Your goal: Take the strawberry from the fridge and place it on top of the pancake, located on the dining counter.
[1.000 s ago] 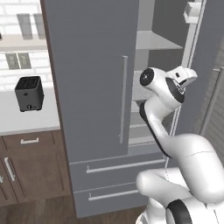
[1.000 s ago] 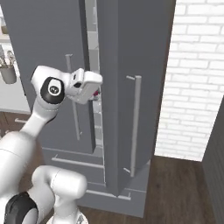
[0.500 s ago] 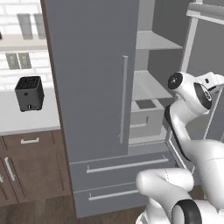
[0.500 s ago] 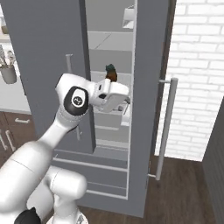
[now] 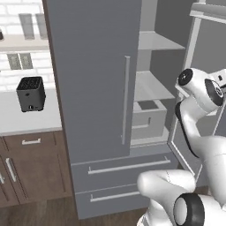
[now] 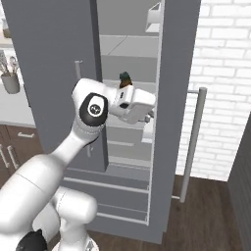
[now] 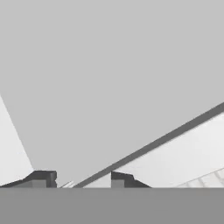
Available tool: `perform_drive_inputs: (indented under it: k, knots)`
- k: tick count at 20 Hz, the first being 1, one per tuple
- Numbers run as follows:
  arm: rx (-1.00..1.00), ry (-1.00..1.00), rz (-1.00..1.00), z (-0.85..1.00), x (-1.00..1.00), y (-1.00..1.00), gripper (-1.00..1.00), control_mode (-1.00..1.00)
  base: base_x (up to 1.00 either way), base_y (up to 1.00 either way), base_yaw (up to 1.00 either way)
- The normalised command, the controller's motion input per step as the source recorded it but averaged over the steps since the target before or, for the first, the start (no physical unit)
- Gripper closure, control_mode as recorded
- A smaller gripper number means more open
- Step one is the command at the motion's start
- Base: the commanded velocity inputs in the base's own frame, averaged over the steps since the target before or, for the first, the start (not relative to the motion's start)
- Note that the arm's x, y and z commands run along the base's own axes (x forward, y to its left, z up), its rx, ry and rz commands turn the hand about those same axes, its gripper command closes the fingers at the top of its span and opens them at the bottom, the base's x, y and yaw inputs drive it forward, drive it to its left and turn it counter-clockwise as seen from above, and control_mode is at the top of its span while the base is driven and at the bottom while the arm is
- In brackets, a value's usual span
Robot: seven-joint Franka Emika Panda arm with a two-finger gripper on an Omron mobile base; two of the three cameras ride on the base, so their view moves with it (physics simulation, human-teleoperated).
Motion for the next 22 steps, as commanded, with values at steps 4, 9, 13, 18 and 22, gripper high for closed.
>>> perform_drive_inputs:
  k: [4, 9, 13, 18, 22]
  knots:
    - [0.01, -0.15, 0.0, 0.36, -0.64, 0.15, -1.0, -1.0, 0.0, 0.0, 0.0]
    - [0.0, -0.08, 0.01, 0.19, -0.35, 0.75, -1.0, -1.0, 0.0, 0.0, 0.0]
    - [0.01, -0.03, 0.12, -0.09, -0.05, 0.97, -1.0, -1.0, 0.0, 0.0, 0.0]
    - [0.1, -0.01, 0.18, -0.3, 0.0, 0.95, -1.0, -1.0, 0.0, 0.0, 0.0]
    - [0.19, 0.0, 0.22, -0.22, 0.0, 0.88, -1.0, -1.0, 0.0, 0.0, 0.0]
